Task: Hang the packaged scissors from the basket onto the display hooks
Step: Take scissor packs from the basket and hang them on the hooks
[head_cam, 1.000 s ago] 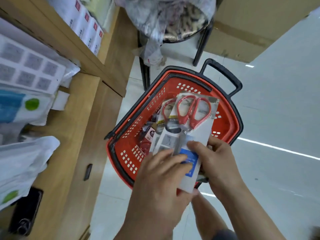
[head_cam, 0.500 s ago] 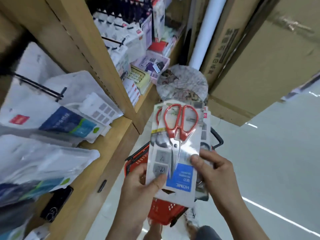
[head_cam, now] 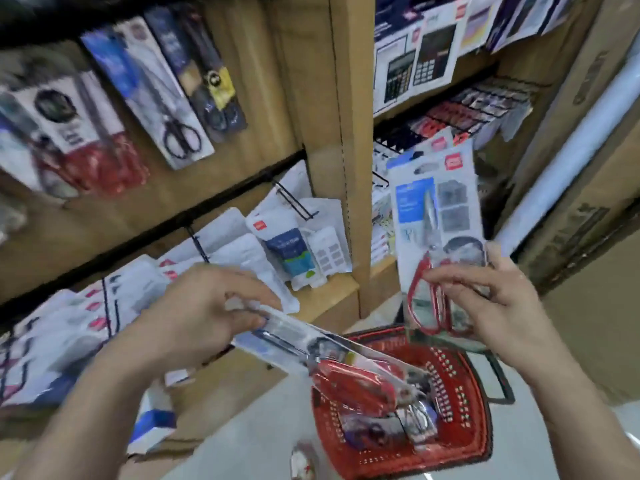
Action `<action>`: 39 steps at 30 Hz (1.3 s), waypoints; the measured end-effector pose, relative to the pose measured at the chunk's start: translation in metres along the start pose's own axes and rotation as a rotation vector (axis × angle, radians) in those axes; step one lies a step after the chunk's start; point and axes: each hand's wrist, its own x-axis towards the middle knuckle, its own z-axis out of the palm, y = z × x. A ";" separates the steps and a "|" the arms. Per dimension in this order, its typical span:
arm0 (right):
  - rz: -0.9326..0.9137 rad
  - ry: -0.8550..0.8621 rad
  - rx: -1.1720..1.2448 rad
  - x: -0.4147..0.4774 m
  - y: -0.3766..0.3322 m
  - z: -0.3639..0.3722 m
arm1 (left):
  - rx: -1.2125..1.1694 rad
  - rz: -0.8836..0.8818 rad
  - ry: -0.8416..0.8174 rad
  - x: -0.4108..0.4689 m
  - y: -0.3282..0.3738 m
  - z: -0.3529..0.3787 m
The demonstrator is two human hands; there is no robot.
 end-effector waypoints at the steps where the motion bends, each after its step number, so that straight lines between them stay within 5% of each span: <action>1: -0.017 -0.091 0.042 0.003 -0.020 0.011 | 0.007 0.003 0.002 -0.003 0.006 -0.010; 7: -0.070 -0.496 0.156 -0.009 -0.094 0.091 | -0.137 -0.018 0.196 -0.017 0.014 -0.052; 12: -0.043 -0.492 0.352 -0.018 -0.135 0.148 | -0.237 -0.086 0.415 -0.046 -0.024 -0.065; 15: 0.030 -0.400 0.521 -0.028 -0.160 0.184 | -0.073 -0.096 0.720 -0.075 -0.056 -0.065; 18: 0.105 -0.314 0.610 -0.041 -0.179 0.216 | -0.215 -0.255 0.931 -0.124 -0.083 -0.058; 23: 0.035 -0.241 0.623 -0.052 -0.218 0.256 | -0.496 -0.440 0.683 -0.189 -0.115 -0.021; 39: -0.010 -0.083 0.526 -0.063 -0.256 0.283 | -0.931 -0.419 0.724 -0.197 -0.169 -0.064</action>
